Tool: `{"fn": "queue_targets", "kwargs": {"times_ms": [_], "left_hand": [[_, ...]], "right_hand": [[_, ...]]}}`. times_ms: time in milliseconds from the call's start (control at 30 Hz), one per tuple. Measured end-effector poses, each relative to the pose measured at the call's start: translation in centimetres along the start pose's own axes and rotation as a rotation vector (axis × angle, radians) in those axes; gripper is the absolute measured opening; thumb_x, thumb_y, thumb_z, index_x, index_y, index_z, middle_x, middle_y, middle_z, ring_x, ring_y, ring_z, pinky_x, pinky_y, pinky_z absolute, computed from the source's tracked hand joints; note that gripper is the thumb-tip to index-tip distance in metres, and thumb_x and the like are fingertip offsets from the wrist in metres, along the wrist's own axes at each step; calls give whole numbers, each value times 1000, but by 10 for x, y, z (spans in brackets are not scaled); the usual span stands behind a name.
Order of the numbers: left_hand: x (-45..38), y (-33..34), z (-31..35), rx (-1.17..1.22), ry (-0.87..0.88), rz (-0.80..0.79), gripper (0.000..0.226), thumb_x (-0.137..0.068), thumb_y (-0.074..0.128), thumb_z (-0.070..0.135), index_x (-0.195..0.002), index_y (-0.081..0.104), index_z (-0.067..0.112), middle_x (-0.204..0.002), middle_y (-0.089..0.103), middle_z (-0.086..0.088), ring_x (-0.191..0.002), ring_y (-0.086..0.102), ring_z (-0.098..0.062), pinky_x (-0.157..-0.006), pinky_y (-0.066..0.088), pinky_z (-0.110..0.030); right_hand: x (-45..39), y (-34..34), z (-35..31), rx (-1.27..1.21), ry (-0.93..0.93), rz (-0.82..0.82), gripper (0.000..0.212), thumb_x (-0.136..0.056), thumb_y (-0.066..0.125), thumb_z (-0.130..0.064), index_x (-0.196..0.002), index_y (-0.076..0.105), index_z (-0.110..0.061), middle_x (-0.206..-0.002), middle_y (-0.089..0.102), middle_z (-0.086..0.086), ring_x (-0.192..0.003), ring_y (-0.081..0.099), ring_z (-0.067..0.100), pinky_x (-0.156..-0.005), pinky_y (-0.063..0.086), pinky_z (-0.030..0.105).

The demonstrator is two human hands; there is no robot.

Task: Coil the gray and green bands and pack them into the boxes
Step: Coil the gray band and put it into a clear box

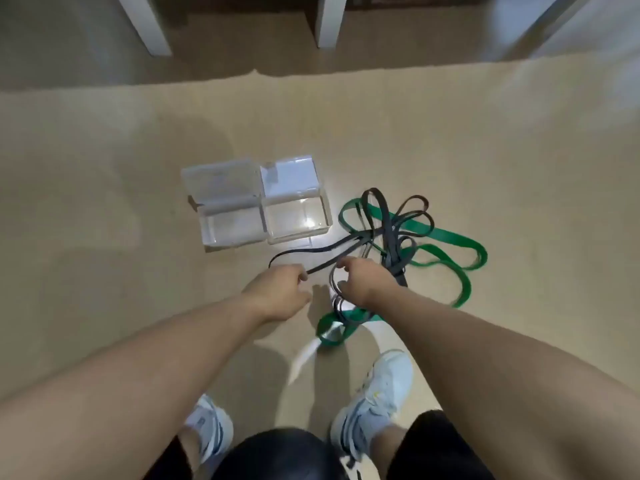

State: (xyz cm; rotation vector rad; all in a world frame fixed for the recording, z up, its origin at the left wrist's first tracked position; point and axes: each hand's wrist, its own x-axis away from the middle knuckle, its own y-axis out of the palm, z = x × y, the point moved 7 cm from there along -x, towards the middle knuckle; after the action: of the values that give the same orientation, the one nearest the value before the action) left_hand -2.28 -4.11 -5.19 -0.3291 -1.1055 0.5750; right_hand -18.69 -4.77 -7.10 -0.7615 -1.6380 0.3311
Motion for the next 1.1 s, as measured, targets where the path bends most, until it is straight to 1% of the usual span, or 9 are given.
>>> {"fn": "queue_targets", "kwargs": {"times_ms": [200, 267, 400, 533, 767, 900, 967, 1033, 1100], "left_hand": [[-98, 15, -83, -370, -32, -132, 51, -96, 60, 38, -143, 51, 21, -142, 58, -5, -125, 57, -28, -100, 48, -36], [-116, 16, -102, -469, -50, -143, 49, -99, 57, 39, -144, 49, 23, -144, 55, -3, -127, 55, -28, -101, 48, -37], [-133, 14, -116, -625, -28, -158, 46, -101, 53, 38, -144, 48, 23, -145, 54, -4, -127, 56, -29, -98, 47, -36], [-141, 5, -109, -728, 8, -106, 43, -100, 54, 39, -140, 52, 22, -139, 58, -3, -121, 59, -29, -94, 49, -37], [-110, -17, -43, -752, 88, 54, 36, -99, 57, 28, -134, 57, 19, -129, 64, -5, -112, 63, -29, -89, 53, -39], [-92, 3, -18, -755, 176, 22, 44, -96, 63, 33, -136, 56, 17, -130, 65, -7, -109, 62, -29, -86, 49, -36], [-82, -5, -16, -778, 161, 92, 52, -94, 67, 34, -140, 50, 17, -130, 63, -6, -114, 62, -31, -88, 52, -37], [-70, -24, -13, -742, 139, 222, 74, -91, 71, 37, -152, 35, 16, -136, 59, -8, -119, 60, -32, -95, 53, -42], [-55, -46, -11, -587, 121, 317, 105, -89, 72, 46, -162, 4, 13, -145, 51, -10, -129, 52, -34, -101, 49, -45]], "right_hand": [[-114, 47, 12, 179, -34, 12, 60, -94, 55, -7, -151, 42, -22, -144, 50, 8, -127, 54, 30, -101, 51, 44], [-139, 69, 15, 243, -52, 26, 69, -91, 60, -4, -154, 35, -21, -151, 41, 7, -135, 45, 32, -104, 49, 49], [-173, 104, 15, 312, -78, 108, 77, -86, 68, -17, -153, 30, -20, -153, 33, 8, -137, 36, 33, -107, 44, 50], [-191, 111, 8, 345, -89, 340, 56, -87, 64, -21, -138, 43, -17, -137, 44, 10, -123, 45, 33, -100, 48, 45], [-168, 113, -4, 643, -136, 278, 29, -93, 50, -21, -120, 61, -16, -117, 65, 7, -112, 55, 27, -84, 43, 39], [-140, 81, -11, 530, -238, 425, 31, -92, 51, -33, -117, 58, -17, -116, 66, 8, -117, 51, 28, -96, 42, 41], [-118, 46, -18, 434, -296, 564, 28, -94, 45, -34, -113, 56, -15, -114, 66, 12, -118, 50, 31, -99, 37, 42], [-90, 6, -27, 226, -334, 633, 19, -96, 42, -28, -105, 51, -14, -101, 66, 16, -103, 55, 36, -88, 40, 42], [-58, -27, -43, 80, -376, 623, 6, -95, 42, -23, -96, 42, -17, -76, 58, 7, -79, 52, 36, -67, 37, 40]]}}
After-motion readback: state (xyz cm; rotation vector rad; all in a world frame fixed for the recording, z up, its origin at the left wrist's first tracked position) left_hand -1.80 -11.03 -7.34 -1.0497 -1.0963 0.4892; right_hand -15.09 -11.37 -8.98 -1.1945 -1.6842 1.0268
